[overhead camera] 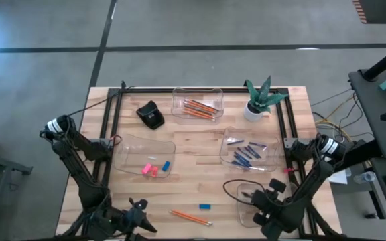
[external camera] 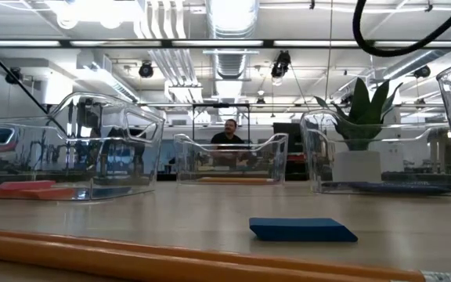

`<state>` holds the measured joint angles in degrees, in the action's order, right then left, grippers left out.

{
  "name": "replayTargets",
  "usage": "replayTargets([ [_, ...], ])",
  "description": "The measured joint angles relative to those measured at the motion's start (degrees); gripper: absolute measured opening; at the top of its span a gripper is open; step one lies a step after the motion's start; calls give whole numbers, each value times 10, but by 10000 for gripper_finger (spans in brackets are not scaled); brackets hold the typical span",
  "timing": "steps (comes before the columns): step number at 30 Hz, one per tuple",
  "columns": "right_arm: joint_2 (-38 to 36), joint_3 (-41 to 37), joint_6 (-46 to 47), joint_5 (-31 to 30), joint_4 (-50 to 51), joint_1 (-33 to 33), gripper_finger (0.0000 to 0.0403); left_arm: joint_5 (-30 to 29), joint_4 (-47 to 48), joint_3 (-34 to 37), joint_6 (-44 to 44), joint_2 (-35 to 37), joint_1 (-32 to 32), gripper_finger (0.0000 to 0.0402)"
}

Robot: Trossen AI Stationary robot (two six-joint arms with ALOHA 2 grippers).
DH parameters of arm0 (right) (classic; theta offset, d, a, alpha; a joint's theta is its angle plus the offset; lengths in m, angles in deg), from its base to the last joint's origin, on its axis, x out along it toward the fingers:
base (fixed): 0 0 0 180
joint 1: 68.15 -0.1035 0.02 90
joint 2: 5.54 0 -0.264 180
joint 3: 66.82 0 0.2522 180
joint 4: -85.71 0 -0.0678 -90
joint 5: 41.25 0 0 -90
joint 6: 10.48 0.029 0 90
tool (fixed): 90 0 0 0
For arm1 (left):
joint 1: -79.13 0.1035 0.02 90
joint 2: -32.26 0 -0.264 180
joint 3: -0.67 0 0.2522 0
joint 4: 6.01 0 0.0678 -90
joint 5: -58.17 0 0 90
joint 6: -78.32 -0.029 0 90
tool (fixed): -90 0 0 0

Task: Sort crayons/erasers/pens/pencils in bins
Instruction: Put the blue eraser into the middle left transparent bin

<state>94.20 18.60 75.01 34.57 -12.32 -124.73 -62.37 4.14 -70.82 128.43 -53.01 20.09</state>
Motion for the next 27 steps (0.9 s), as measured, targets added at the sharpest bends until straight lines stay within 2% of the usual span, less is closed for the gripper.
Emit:
replayTargets([
  [4,0,4,6,2,4,1,99,-12,2,0,-12,0,9,155],
  [13,0,97,9,6,80,3,159,-15,-5,0,-164,-8,64,155],
  [22,0,179,-26,-89,93,4,173,-14,-10,0,-182,-82,137,155],
  [27,0,194,-51,-118,93,11,173,-9,-56,-13,-255,-155,170,155],
])
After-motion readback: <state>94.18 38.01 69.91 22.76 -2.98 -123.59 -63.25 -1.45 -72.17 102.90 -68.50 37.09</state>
